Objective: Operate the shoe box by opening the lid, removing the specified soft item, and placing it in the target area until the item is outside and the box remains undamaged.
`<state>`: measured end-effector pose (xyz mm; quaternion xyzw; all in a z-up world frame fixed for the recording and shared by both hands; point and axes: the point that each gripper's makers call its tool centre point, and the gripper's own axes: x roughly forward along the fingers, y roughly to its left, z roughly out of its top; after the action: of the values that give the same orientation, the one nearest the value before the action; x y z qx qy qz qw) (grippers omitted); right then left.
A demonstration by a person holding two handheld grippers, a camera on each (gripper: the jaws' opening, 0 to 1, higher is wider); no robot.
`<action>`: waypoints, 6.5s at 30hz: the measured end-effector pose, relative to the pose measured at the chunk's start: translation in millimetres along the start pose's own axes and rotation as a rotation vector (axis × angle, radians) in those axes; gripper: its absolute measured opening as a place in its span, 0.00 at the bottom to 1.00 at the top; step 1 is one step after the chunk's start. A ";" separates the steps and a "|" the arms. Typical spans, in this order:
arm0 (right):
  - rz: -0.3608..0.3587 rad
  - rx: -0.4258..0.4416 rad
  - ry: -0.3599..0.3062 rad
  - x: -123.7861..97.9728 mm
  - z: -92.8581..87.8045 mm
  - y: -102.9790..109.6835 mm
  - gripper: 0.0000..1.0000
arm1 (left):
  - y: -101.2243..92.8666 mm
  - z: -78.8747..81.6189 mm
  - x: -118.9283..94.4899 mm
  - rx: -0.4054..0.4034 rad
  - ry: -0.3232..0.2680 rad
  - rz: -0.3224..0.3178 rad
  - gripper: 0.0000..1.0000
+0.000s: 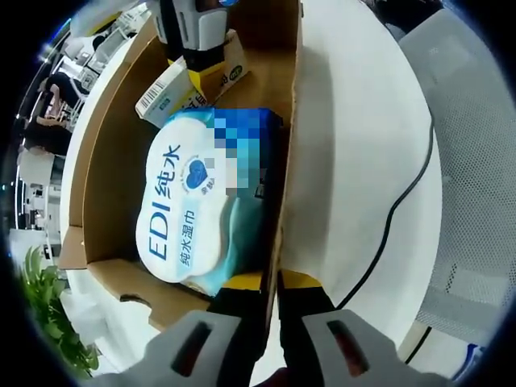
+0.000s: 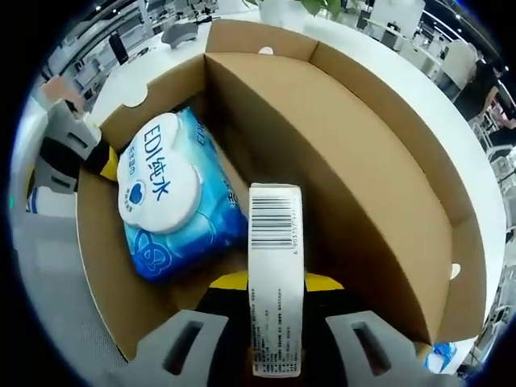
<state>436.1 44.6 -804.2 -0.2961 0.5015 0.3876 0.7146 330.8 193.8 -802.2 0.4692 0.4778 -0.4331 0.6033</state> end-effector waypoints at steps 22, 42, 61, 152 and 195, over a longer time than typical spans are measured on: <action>-0.006 0.079 -0.050 -30.6 5.7 0.2 0.18 | -0.2 0.8 0.5 -0.002 0.001 0.000 0.04; -0.010 0.290 -0.103 -84.7 -9.0 4.6 0.18 | 0.0 0.0 1.5 0.005 0.000 0.004 0.04; -0.042 0.310 -0.214 -120.0 -11.5 23.3 0.18 | -0.4 -0.3 0.8 0.003 0.003 -0.001 0.04; -0.351 0.689 -0.282 -199.7 -201.2 -38.8 0.18 | -2.5 -3.5 0.8 -0.002 0.030 -0.011 0.03; -0.374 0.935 -0.196 -154.6 -311.8 -95.1 0.18 | -6.1 -1.3 1.0 -0.036 0.021 -0.014 0.03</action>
<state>334.8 -298.2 -754.9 0.0081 0.4901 0.0133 0.8715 324.9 193.9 -804.3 0.4594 0.4950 -0.4239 0.6034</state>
